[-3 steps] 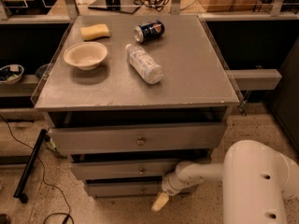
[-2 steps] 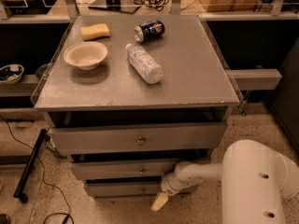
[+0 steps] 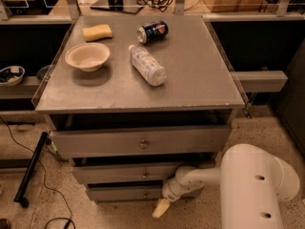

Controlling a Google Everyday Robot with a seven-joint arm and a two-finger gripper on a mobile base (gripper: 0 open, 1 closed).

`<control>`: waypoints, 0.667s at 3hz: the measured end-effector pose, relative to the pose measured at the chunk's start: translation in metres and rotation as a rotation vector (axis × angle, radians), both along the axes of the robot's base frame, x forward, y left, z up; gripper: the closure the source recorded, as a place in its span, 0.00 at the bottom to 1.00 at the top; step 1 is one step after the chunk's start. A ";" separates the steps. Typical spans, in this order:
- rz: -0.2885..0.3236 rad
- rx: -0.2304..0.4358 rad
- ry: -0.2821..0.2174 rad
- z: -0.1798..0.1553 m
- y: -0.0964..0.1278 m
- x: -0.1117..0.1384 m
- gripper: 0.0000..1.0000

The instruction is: Open bottom drawer

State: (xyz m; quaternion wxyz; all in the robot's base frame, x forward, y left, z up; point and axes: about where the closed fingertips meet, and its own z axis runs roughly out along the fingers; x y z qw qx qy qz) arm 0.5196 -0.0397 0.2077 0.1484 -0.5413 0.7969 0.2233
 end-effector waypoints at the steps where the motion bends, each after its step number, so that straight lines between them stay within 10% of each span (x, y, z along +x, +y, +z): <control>1: 0.000 0.000 0.000 0.000 0.000 0.000 0.00; 2: 0.017 0.012 0.013 0.001 -0.001 -0.006 0.00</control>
Offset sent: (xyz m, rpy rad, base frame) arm -0.0105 -0.0047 0.0053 0.0244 0.0235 0.0343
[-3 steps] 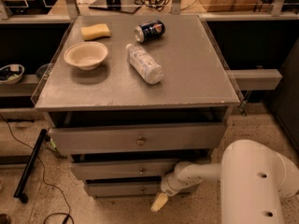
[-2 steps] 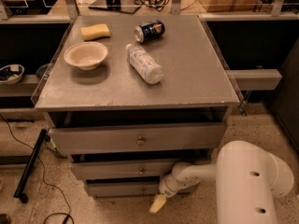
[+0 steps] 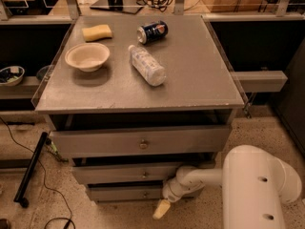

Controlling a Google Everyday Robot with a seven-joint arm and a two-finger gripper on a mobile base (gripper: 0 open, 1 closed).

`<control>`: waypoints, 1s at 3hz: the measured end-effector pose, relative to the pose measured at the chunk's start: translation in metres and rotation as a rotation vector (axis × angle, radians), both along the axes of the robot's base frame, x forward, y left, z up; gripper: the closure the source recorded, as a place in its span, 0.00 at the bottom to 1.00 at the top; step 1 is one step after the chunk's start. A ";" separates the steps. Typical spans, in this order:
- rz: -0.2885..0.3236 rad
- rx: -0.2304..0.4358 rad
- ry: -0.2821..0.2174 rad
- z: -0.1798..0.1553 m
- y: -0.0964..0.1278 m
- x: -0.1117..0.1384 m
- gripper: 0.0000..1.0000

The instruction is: Open bottom drawer

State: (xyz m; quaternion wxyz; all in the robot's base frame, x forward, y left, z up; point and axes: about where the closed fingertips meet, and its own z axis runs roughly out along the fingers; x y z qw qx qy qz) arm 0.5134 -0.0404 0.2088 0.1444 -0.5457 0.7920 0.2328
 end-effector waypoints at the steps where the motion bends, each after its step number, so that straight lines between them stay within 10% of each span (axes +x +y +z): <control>1: 0.027 0.021 0.038 0.005 -0.010 -0.024 0.00; 3: 0.031 0.067 0.060 0.019 -0.034 -0.064 0.00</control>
Offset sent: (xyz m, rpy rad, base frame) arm -0.0744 -0.0498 0.0288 0.0752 0.0716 0.0200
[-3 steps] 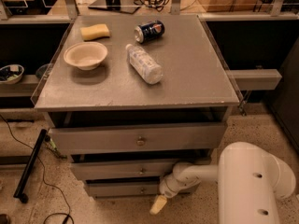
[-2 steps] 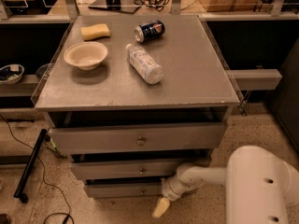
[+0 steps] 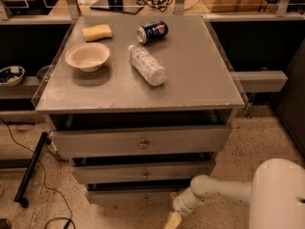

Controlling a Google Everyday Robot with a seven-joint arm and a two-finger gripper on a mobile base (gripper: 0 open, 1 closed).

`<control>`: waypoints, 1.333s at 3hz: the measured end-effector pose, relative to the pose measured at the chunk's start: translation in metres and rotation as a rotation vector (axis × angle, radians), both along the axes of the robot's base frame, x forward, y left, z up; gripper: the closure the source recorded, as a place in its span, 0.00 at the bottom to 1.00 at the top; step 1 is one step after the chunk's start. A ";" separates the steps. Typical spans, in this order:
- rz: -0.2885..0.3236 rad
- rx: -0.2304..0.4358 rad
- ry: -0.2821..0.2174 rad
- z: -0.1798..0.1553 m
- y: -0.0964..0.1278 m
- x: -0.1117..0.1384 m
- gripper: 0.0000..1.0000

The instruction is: Open bottom drawer

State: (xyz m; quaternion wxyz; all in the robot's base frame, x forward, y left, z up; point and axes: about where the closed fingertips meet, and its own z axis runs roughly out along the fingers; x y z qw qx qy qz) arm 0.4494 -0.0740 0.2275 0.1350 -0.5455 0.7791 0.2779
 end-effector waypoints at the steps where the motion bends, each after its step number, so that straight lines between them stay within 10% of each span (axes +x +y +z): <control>1: -0.019 -0.023 -0.062 0.004 0.003 0.003 0.00; 4: -0.074 -0.038 -0.151 0.000 0.020 0.039 0.00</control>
Offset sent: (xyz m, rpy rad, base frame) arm 0.0393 0.0126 0.0170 -0.0447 -0.1922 -0.0619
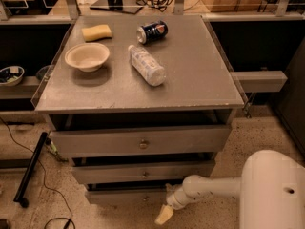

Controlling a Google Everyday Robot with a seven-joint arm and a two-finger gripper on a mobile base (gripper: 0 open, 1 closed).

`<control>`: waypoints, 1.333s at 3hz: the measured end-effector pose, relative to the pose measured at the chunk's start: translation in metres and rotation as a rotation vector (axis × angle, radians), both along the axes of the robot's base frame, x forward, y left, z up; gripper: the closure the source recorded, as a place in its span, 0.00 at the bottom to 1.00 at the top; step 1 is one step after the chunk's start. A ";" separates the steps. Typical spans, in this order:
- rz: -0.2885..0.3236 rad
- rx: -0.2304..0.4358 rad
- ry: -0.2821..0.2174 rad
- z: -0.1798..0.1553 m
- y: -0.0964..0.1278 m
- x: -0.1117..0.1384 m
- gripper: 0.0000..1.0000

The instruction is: Open bottom drawer

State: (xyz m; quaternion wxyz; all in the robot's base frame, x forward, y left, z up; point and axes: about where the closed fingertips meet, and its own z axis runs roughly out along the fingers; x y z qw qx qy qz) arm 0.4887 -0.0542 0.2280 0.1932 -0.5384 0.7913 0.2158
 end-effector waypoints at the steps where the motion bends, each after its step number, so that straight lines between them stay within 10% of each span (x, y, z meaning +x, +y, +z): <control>1: -0.021 -0.003 -0.031 -0.010 0.018 0.032 0.00; 4: 0.026 -0.021 0.029 -0.044 0.028 0.018 0.00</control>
Offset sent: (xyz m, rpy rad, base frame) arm 0.0499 0.0257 -0.0115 -0.0005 -0.0497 -0.0296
